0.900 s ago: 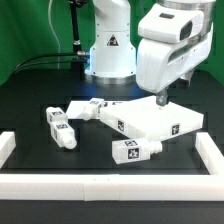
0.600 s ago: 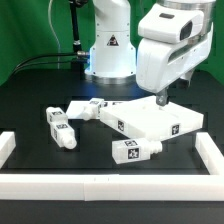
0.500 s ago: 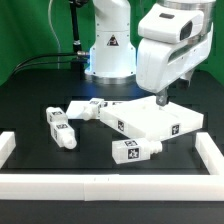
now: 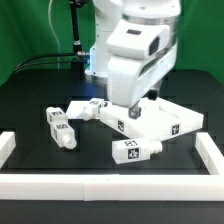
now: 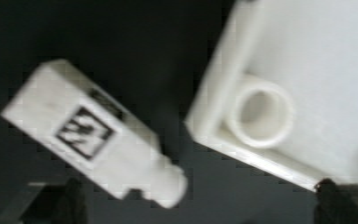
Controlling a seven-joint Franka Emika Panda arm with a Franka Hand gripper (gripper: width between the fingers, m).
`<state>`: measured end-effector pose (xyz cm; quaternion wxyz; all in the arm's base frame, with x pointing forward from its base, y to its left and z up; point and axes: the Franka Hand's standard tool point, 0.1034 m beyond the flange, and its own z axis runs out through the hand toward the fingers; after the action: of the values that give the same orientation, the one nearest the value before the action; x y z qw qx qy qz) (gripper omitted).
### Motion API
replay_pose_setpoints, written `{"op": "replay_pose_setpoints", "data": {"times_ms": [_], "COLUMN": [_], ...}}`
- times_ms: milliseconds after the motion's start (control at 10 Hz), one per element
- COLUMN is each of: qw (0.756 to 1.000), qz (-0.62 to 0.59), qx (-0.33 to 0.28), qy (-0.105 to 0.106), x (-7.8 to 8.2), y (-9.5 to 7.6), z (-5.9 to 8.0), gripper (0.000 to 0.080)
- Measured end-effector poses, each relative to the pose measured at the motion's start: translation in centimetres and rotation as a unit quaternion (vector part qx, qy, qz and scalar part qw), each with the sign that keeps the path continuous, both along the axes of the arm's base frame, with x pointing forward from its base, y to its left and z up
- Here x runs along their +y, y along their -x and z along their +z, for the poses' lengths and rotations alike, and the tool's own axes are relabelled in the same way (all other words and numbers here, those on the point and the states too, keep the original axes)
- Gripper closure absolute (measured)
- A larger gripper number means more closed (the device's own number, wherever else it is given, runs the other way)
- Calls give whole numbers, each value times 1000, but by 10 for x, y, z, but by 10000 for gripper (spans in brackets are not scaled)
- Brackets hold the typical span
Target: Assemble one leg
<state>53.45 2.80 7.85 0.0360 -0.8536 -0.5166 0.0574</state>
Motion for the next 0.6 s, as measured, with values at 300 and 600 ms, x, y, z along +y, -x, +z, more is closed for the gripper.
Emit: {"op": "replay_pose_setpoints", "data": {"times_ms": [300, 600], "qw": [1000, 996], "qz": [30, 77], "qx": [-5, -29], "qy": [-7, -15], "x": [-7, -14], "y": [-11, -17], "z": [-3, -10], "gripper": [150, 150]}}
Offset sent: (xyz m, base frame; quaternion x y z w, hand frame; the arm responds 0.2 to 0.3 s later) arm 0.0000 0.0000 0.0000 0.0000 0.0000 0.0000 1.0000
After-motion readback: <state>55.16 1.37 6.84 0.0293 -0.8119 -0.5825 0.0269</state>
